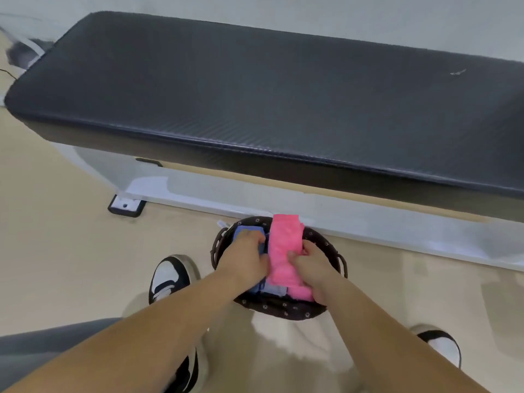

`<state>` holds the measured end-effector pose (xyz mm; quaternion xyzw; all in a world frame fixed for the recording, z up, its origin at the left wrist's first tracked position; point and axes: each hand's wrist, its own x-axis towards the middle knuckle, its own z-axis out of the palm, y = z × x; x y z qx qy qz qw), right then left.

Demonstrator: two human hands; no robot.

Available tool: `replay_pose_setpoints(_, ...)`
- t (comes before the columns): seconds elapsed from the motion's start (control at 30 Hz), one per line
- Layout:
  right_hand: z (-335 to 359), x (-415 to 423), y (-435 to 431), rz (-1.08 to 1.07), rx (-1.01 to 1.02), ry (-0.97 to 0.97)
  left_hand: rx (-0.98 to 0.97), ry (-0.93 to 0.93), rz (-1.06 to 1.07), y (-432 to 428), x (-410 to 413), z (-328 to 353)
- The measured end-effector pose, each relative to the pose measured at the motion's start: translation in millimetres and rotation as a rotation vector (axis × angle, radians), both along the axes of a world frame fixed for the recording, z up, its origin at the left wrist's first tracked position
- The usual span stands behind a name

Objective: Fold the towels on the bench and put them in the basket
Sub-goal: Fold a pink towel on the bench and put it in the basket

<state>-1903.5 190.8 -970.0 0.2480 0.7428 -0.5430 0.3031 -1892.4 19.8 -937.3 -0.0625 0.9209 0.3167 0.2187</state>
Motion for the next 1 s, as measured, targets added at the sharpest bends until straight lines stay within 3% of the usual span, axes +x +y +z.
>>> replay_pose_setpoints(0.2, -46, 24, -19, -0.122, -0.057, -0.134, -0.230, 0.000, -0.360, 14, -3, -20)
replay_pose_setpoints(0.4, -33, 16, -4, -0.224, -0.098, -0.186, -0.272, 0.076, -0.443, 13, 0, -33)
replay_pose_setpoints(0.53, -36, 21, -2, -0.144, -0.024, -0.138, -0.346, 0.123, -0.612, 9, 8, -45)
replay_pose_setpoints(0.73, -45, 15, -5, 0.137, 0.164, 0.037, -0.416, 0.101, -0.597, 14, 13, -54)
replay_pose_setpoints(1.0, -41, 18, 8, 0.058, 0.199, -0.005, -0.539, -0.033, -0.590, 35, 3, -76)
